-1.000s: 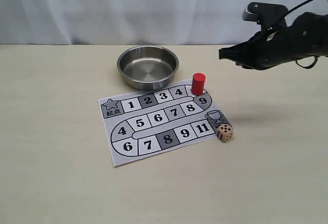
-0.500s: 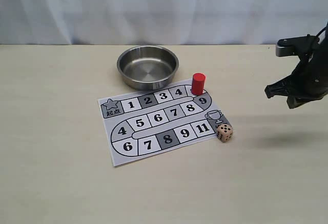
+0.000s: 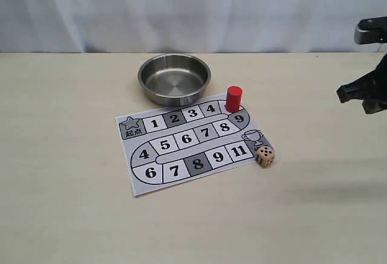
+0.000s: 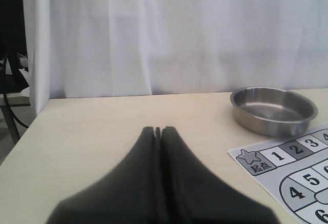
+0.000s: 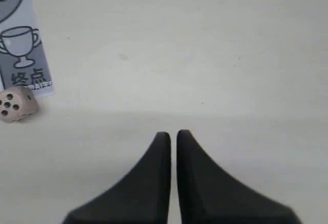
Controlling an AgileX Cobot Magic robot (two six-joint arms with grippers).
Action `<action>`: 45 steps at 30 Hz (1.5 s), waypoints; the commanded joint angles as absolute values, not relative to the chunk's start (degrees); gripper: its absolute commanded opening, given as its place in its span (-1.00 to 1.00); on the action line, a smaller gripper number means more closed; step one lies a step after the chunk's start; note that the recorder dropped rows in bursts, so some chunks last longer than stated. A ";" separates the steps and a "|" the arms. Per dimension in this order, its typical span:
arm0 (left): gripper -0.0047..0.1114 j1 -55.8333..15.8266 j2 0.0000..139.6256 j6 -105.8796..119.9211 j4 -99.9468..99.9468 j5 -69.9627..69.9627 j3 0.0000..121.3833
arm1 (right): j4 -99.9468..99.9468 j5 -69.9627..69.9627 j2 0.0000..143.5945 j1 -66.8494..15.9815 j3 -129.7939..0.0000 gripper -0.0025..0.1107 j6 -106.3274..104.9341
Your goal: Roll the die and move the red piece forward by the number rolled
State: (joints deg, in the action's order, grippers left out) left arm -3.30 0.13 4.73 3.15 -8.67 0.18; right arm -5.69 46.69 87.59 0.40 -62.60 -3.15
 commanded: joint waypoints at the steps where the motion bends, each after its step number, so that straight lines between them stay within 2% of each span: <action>1: -0.92 -3.41 0.00 4.26 3.09 -8.19 0.00 | -5.13 46.19 77.66 0.54 -58.82 -0.88 -3.70; 15: -0.92 -3.41 0.00 4.26 3.09 -8.19 0.00 | -5.03 39.74 42.68 0.54 -50.49 -0.88 -3.70; 28: -0.92 -3.41 0.00 4.26 3.09 -8.19 0.00 | -3.20 42.11 13.49 0.54 -50.26 -0.88 -3.70; 37: -0.92 -3.41 0.00 4.26 3.09 -8.19 0.00 | -1.90 42.41 0.45 0.54 -50.26 -0.88 -3.70; 45: -0.92 -3.41 0.00 4.26 3.09 -8.19 0.00 | -2.37 41.85 0.00 0.54 -48.75 -0.88 -3.92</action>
